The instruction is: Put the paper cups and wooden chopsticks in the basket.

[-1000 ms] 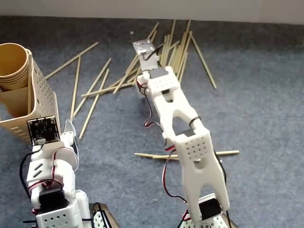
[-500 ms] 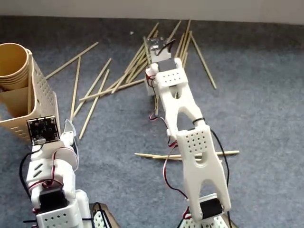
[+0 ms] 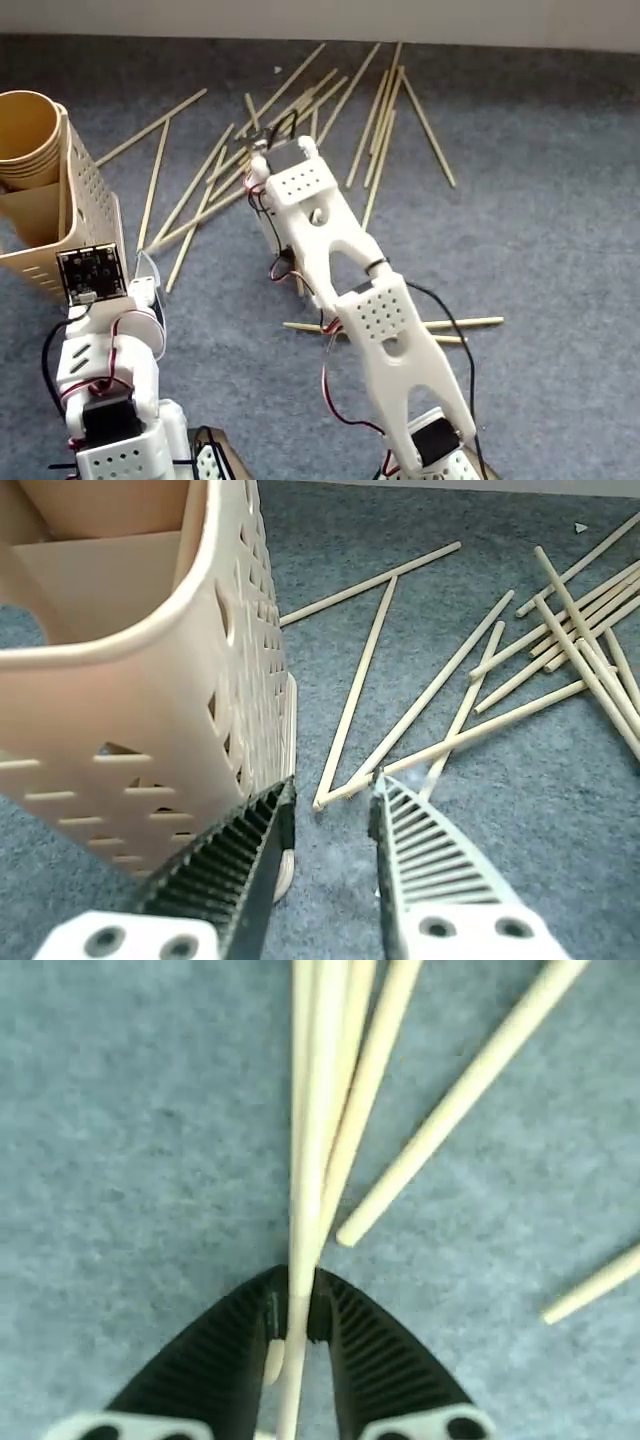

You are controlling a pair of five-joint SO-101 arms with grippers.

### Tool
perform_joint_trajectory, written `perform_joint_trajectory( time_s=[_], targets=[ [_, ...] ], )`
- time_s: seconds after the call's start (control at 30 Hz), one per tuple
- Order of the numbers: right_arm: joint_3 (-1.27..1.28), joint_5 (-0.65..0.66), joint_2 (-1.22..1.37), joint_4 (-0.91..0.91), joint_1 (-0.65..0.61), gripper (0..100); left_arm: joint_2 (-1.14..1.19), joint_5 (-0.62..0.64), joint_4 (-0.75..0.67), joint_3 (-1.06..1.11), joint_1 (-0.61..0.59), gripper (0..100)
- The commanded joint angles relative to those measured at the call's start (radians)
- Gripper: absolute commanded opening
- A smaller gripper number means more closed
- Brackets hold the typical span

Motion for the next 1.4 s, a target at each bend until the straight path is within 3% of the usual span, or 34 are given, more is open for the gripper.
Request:
perform_joint_trajectory(
  time_s=[0.0, 0.37, 0.53, 0.63, 0.77, 0.93, 1.1, 1.3, 1.37],
  targets=[
    [0.157, -0.003, -0.277, 0.021, -0.013, 0.5, -0.002, 0.011, -0.018, -0.004, 0.012, 15],
    [1.040, 0.149, -0.974, 0.008, -0.012, 0.5, -0.002, 0.011, -0.020, -0.004, 0.012, 15],
    [1.354, 0.230, -1.093, -0.297, 0.068, 0.5, -0.002, 0.011, -0.015, -0.004, 0.012, 15],
    [1.541, 0.345, -1.081, -0.472, 0.101, 0.5, -0.002, 0.011, -0.015, -0.004, 0.012, 15],
    [1.589, 0.508, -1.036, -0.562, 0.154, 0.5, -0.002, 0.011, -0.014, -0.004, 0.012, 15],
    [1.595, 0.856, -1.013, -0.562, 0.191, 0.5, -0.002, 0.011, -0.014, -0.004, 0.012, 15],
    [1.577, 0.893, -1.017, -0.562, 0.188, 2.7, -0.002, 0.011, -0.014, -0.004, 0.012, 15],
    [1.615, 0.994, -1.007, -0.572, 0.153, 30.4, -0.002, 0.011, -0.014, -0.004, 0.012, 15],
    [1.662, 1.003, -1.007, -0.611, 0.139, 35.4, -0.002, 0.011, -0.014, -0.004, 0.012, 15]
  ],
)
